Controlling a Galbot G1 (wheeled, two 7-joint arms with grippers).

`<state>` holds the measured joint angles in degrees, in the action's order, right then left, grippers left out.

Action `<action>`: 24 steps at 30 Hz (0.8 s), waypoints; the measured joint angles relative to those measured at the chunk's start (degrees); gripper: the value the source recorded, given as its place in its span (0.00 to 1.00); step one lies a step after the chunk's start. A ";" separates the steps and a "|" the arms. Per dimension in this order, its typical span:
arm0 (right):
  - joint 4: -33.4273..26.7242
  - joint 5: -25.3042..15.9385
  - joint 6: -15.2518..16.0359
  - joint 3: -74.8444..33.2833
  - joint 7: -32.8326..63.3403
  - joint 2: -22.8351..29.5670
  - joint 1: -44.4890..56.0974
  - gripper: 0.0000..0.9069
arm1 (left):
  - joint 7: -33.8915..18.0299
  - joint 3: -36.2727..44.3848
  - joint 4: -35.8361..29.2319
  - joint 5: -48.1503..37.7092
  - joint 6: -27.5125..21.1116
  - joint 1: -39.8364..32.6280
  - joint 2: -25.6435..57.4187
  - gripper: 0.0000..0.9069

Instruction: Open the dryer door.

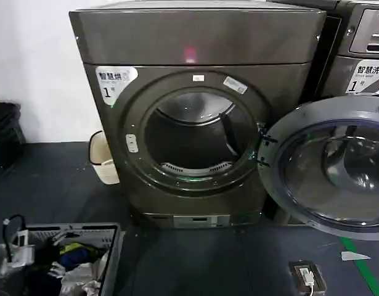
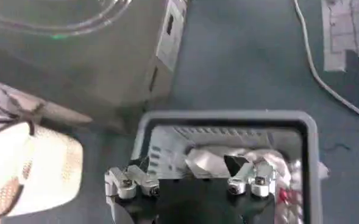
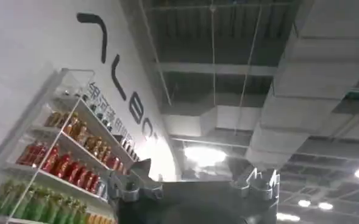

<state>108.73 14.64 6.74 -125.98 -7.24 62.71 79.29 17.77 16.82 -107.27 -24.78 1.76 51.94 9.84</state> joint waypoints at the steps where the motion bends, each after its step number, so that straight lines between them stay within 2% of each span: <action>1: -0.09 0.01 0.00 -0.01 0.00 0.00 -0.01 1.00 | 0.42 0.40 -0.02 -0.22 -0.15 -0.25 0.57 1.00; 7: -0.51 0.08 0.07 -0.14 -0.17 0.01 0.27 1.00 | 4.13 2.01 -0.67 0.12 -0.73 -0.83 3.72 1.00; 24: -0.82 -0.19 0.23 -0.17 -0.31 -0.43 0.10 1.00 | 5.56 0.41 1.24 1.13 -1.96 -0.10 3.68 1.00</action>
<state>107.91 14.45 6.97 -126.15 -7.55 62.29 79.38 23.34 17.23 -106.04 -23.65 -0.20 51.84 13.52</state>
